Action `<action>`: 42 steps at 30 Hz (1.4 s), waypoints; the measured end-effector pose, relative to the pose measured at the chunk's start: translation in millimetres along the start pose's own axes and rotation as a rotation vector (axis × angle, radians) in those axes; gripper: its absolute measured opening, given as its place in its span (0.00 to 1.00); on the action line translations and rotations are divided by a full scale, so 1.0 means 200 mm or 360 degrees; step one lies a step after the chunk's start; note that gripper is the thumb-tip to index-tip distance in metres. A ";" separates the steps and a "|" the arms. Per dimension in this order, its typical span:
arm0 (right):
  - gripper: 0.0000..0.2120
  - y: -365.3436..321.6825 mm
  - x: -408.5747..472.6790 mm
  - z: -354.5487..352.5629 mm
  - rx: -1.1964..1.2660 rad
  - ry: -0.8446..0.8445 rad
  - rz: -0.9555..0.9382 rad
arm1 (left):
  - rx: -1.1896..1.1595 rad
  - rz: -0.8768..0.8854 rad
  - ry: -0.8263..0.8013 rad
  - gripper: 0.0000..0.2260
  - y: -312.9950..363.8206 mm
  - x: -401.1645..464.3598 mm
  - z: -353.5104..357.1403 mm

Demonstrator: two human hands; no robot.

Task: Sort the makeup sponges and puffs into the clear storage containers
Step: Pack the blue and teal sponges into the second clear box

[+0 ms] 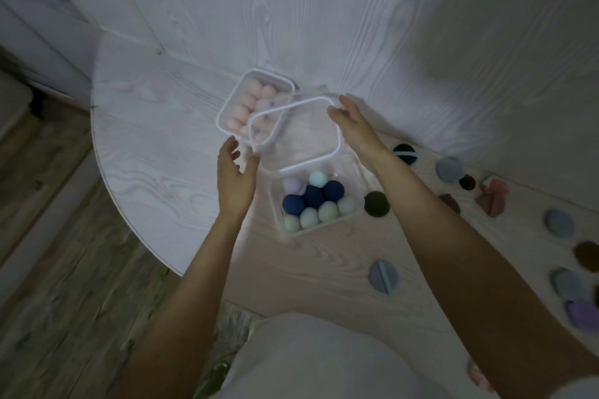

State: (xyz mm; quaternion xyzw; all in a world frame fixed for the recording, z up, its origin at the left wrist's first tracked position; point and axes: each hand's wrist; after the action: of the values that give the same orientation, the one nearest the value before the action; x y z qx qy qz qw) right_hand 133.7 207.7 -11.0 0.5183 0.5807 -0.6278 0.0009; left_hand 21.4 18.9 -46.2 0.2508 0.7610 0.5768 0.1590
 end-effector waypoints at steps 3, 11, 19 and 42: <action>0.24 0.03 -0.06 -0.03 0.0121 0.0034 -0.0103 | -0.0314 -0.0103 -0.0141 0.19 0.07 0.03 0.00; 0.19 0.47 -0.44 -0.18 -0.0502 0.0068 -0.0375 | -0.0007 0.0143 -0.0417 0.12 0.03 -0.26 -0.07; 0.33 0.84 -0.41 -0.03 -0.1498 0.0577 -0.0831 | 0.0137 0.0122 -0.0879 0.37 -0.17 -0.39 -0.05; 0.24 0.58 -0.49 0.05 0.0203 0.0446 -0.0281 | -0.0408 -0.0227 -0.0243 0.13 -0.02 -0.37 -0.12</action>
State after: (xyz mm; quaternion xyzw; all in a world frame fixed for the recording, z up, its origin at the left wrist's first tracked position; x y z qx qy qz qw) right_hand 242.9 103.6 -32.7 0.5466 0.5775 -0.5827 -0.1680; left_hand 68.8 -42.2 -46.0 0.2170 0.6827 0.6357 0.2876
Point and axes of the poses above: each hand's wrist, its own x-axis towards the middle knuckle, its own z-axis out of the palm, y = z × x, and after that the axes turned 15 degrees about z, right-handed
